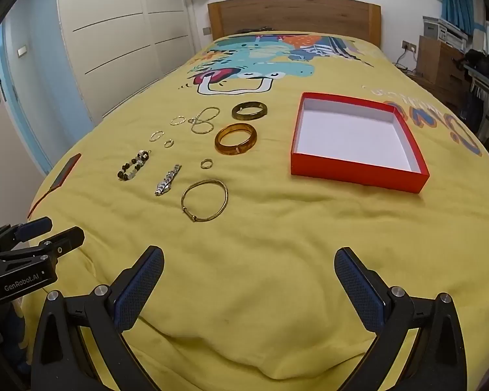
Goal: Organize jewelry
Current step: 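Move both tools toward the silver watch and silver bangle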
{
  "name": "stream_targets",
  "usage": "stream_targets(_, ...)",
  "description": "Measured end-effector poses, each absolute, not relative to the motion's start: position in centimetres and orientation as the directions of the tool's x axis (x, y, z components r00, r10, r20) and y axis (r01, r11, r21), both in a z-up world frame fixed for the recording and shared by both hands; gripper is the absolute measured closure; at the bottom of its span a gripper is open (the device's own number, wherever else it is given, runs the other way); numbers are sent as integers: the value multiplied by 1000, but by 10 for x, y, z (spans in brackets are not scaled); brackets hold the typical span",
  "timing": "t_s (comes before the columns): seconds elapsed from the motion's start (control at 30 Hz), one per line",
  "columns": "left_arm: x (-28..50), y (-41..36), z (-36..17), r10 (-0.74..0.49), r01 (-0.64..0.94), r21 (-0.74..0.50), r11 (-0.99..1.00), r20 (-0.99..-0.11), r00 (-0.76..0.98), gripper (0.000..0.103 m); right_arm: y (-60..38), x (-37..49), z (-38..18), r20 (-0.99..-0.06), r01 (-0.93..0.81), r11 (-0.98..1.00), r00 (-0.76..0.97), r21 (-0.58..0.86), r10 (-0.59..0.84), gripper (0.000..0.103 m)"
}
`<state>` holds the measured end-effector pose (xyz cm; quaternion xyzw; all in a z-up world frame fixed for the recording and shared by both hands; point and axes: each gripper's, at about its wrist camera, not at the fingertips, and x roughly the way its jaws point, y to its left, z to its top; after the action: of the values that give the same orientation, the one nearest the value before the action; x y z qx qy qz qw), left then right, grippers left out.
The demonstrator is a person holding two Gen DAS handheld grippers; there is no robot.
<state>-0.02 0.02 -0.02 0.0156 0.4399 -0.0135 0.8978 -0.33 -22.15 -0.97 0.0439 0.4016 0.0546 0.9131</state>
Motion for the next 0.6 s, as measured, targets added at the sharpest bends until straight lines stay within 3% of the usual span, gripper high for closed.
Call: stream_targets(0.6,17,1,-9,-12,55,25,998,-810,586,28,-225,0,-14,-759,-19,997,647,77,71,1)
